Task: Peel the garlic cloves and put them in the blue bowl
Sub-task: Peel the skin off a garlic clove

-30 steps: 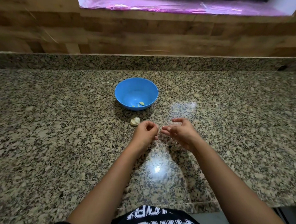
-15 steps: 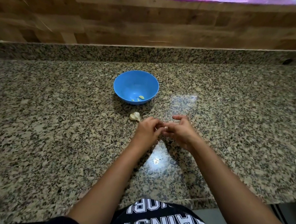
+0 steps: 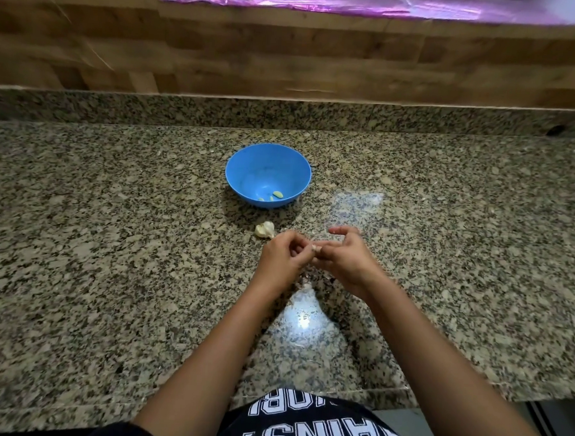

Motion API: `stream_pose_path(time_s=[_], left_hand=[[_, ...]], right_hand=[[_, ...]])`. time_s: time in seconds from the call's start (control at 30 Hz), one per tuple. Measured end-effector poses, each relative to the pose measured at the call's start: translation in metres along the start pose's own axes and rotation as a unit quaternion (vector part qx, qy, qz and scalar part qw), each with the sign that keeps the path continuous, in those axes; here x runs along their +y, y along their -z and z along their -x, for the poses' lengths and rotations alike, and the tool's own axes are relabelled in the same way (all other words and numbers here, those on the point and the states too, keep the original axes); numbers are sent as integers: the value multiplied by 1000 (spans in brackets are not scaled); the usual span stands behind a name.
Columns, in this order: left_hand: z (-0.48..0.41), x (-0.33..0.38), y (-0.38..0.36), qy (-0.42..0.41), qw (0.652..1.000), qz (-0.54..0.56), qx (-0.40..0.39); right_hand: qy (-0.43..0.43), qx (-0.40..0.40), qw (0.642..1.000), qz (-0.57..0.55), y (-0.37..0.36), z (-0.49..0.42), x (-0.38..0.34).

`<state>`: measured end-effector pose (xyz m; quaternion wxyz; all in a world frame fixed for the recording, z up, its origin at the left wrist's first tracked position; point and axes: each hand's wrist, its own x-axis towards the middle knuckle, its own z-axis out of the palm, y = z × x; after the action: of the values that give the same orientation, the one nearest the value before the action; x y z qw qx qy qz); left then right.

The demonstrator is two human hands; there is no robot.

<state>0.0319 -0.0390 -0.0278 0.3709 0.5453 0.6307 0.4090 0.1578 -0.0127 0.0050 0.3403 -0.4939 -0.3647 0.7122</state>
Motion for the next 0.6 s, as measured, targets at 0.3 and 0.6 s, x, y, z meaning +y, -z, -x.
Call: stream_pose_path(time_s=[0.3,0.6], left_hand=[[-1,-1,6,58,986,154,-15],[-2,0,11,-1,997,68,-46]], right_hand=[[-6,33,997,-66,2,-1,1],[13,31,999,-2,2,3,-4]])
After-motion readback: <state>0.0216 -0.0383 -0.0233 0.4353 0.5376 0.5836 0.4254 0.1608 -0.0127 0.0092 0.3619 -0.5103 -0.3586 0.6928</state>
